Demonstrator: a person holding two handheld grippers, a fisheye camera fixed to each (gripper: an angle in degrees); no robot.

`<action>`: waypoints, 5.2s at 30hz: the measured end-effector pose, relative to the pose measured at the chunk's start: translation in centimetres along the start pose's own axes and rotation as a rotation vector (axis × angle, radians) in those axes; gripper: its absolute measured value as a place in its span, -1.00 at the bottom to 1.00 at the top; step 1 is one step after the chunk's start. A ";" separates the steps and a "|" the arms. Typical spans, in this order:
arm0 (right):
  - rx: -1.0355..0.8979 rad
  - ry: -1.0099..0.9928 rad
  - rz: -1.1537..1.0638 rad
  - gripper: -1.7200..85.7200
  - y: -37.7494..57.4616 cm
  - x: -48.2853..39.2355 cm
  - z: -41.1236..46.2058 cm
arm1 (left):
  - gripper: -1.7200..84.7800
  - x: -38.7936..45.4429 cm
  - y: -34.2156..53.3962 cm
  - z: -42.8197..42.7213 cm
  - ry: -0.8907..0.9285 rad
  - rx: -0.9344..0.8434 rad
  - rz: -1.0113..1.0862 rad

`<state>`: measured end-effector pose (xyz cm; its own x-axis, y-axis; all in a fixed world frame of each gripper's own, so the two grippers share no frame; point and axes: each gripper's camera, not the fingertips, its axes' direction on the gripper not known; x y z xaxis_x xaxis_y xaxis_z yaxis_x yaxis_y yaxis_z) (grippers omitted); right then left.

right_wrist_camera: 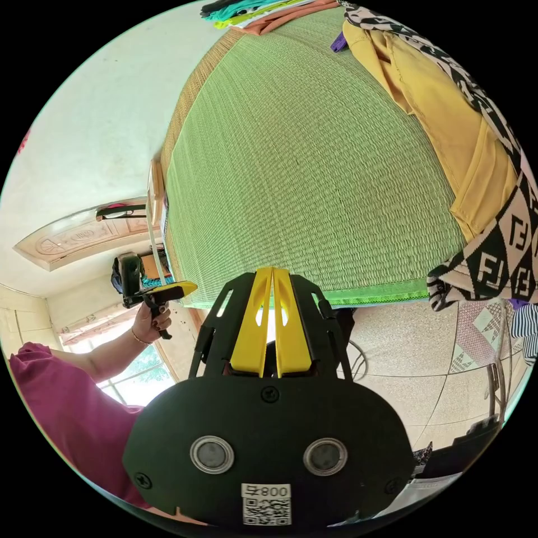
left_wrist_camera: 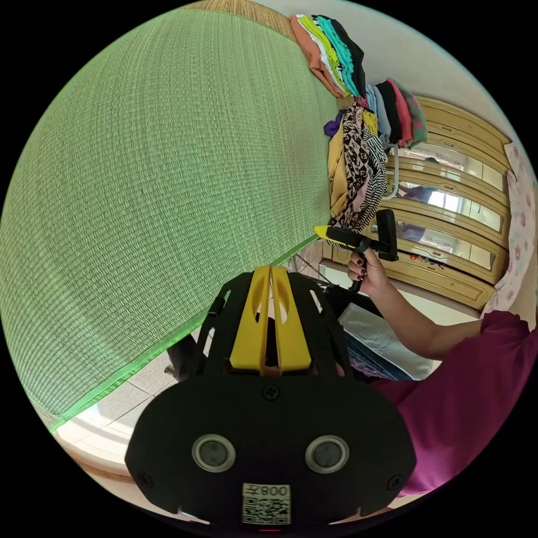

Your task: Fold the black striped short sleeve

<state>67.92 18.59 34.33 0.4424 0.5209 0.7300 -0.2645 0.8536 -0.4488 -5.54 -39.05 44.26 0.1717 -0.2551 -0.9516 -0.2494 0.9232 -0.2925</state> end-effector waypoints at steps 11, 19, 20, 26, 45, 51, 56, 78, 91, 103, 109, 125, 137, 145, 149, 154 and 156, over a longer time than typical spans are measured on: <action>0.052 0.020 -0.021 -0.96 1.3 0.7 -0.3 | -0.96 -0.9 0.2 3.4 0.018 -0.010 0.009; 0.210 0.158 -0.051 -0.96 3.6 -1.0 -3.4 | -0.96 -0.5 -0.5 5.8 0.030 -0.030 0.061; 0.259 0.194 -0.055 -0.95 3.7 -1.3 -4.7 | -0.96 -0.4 -0.5 5.8 0.029 -0.030 0.068; 0.501 0.412 -0.081 -0.90 2.7 -3.2 -12.9 | -0.96 -0.1 -0.6 6.4 0.022 -0.031 0.090; 0.501 0.704 -0.001 -0.76 -5.8 1.2 -22.9 | -0.96 -0.7 -2.1 8.0 0.027 -0.055 0.115; 0.484 0.669 -0.009 -0.89 -4.8 2.5 -22.4 | -0.96 -1.5 -1.9 8.7 0.046 -0.065 0.119; 0.511 0.441 -0.115 -0.93 -1.4 2.1 -22.2 | -0.96 -1.9 -1.9 8.9 0.082 -0.063 0.143; 0.377 -0.130 -0.334 -0.93 14.9 -1.7 -3.5 | -0.76 -5.7 -2.5 6.9 0.672 0.052 0.277; 0.322 -0.099 -0.440 -0.93 21.2 -2.5 9.8 | -0.72 -15.7 4.7 5.1 0.716 0.076 0.176; 0.316 0.002 -0.417 -0.93 25.3 -2.2 13.6 | -0.71 -19.0 6.3 8.0 0.761 0.006 -0.024; 0.273 0.006 -0.413 -0.93 24.7 -1.9 15.1 | -0.87 -18.1 5.3 9.0 0.746 -0.030 -0.001; 0.495 0.231 -0.085 -0.72 20.1 5.0 9.1 | -0.95 -20.1 8.4 7.2 0.784 0.066 -0.029; 0.426 0.687 0.043 -0.75 9.7 3.4 11.5 | -0.95 -19.8 11.3 6.5 0.767 0.056 -0.027; 0.505 0.523 0.008 -0.94 13.7 4.5 8.5 | -0.95 -19.7 13.1 4.0 0.809 0.122 -0.007; 0.576 0.338 -0.031 -0.95 18.3 5.3 5.1 | -0.95 -19.3 13.4 1.8 0.817 0.159 0.035; 0.561 0.197 -0.113 -0.95 22.3 5.2 3.7 | -0.95 -18.1 12.9 -3.3 0.763 0.231 0.138; 0.518 0.145 -0.154 -0.95 23.2 4.9 4.2 | -0.95 -17.7 12.9 -5.2 0.721 0.257 0.169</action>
<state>60.34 40.99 29.60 0.6129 0.4149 0.6725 -0.5579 0.8299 -0.0035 -16.71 -24.10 56.83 -0.5322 -0.1476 -0.8336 0.0262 0.9813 -0.1904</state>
